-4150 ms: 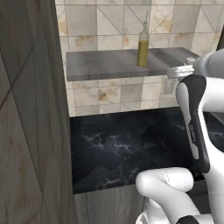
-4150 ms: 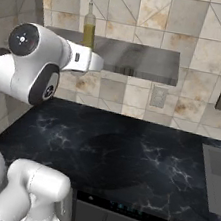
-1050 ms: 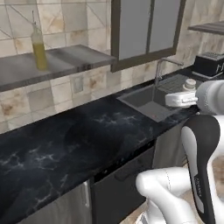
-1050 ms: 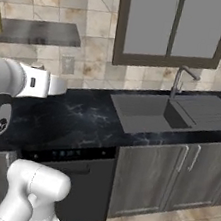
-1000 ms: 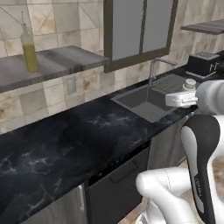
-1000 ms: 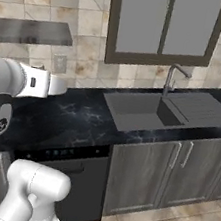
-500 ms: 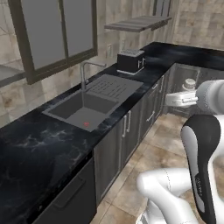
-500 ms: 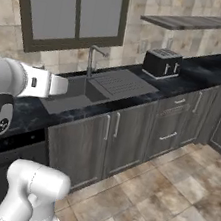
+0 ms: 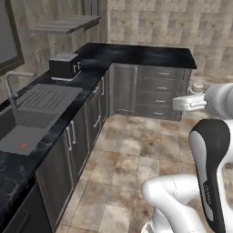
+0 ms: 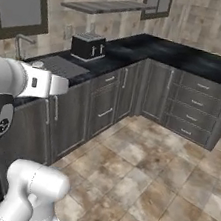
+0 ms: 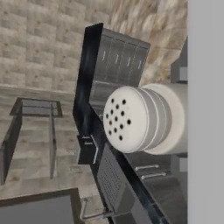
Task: Take 2 condiments from the cabinet and move them on the counter near the stove.Make sure the condiments are lined up with each other, next to each other.
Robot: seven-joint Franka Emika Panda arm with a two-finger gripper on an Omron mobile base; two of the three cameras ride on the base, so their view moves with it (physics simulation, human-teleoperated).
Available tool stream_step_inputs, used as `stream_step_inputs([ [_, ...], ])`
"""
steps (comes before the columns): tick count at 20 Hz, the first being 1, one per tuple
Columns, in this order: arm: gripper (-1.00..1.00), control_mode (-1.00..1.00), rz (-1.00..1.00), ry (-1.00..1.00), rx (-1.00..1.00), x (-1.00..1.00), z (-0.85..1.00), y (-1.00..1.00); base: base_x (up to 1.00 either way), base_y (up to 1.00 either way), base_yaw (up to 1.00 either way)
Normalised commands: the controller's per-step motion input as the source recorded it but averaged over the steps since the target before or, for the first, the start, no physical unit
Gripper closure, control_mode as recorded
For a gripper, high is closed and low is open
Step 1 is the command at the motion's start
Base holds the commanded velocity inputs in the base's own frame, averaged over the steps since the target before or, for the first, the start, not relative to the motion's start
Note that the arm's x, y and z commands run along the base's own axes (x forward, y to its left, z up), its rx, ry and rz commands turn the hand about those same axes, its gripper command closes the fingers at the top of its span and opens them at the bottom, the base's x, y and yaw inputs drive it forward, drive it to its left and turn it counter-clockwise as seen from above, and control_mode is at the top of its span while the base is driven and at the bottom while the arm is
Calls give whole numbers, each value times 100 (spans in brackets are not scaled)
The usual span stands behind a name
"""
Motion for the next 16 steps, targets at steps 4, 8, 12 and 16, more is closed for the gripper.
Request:
stream_step_inputs([
  [4, 100, 100, 0, 0, 0, 0, 0, 0, -3, -51, -53],
  [8, 100, 100, 0, 0, 0, 0, 0, 0, -1, -41, -50],
  [12, 100, 100, 0, 0, 0, 0, 0, 0, 0, -38, -49],
  [16, 100, 100, 0, 0, 0, 0, 0, 0, 0, -24, -43],
])
